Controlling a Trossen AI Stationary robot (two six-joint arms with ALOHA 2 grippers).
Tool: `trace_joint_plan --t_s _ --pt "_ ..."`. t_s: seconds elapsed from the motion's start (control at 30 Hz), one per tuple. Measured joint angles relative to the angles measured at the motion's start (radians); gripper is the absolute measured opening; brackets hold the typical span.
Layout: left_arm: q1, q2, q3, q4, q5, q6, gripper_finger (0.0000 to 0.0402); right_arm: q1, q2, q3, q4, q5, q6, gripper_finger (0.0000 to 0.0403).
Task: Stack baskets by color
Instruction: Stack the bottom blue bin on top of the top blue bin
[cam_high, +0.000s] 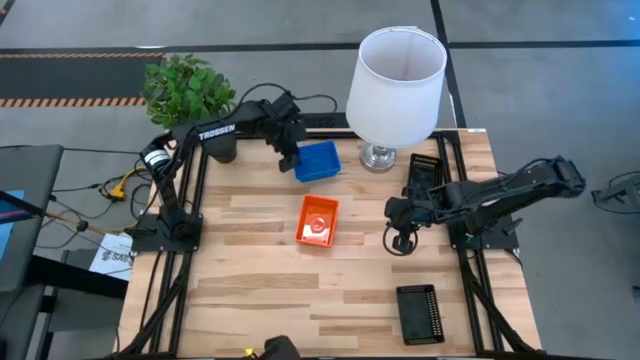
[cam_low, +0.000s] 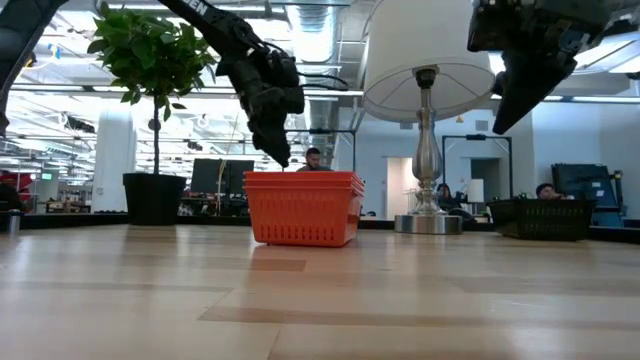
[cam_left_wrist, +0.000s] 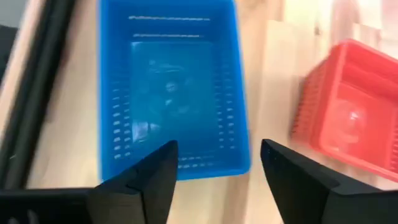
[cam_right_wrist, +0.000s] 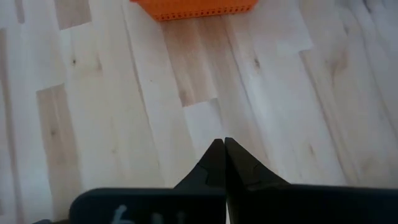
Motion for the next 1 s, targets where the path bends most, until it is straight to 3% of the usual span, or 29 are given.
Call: trace_joint_plan --t_s 0.23,0.47,0.77,1.0 --pt "-0.093 0.0 0.0 0.0 0.08 0.046 0.0141 -0.063 0.0 0.0 0.017 0.0 -0.059 0.0007" --pt "-0.169 0.0 -0.001 0.019 0.046 0.089 0.0012 -0.105 0.0 0.0 0.08 0.0 -0.151 0.0007" --pt "-0.174 0.002 -0.067 0.017 0.017 0.006 0.0 -0.154 0.0 0.0 0.116 0.0 -0.255 0.0007" --pt "-0.166 0.003 -0.098 0.023 -0.094 0.003 0.0 -0.178 0.0 0.0 0.127 -0.004 -0.344 0.0007"
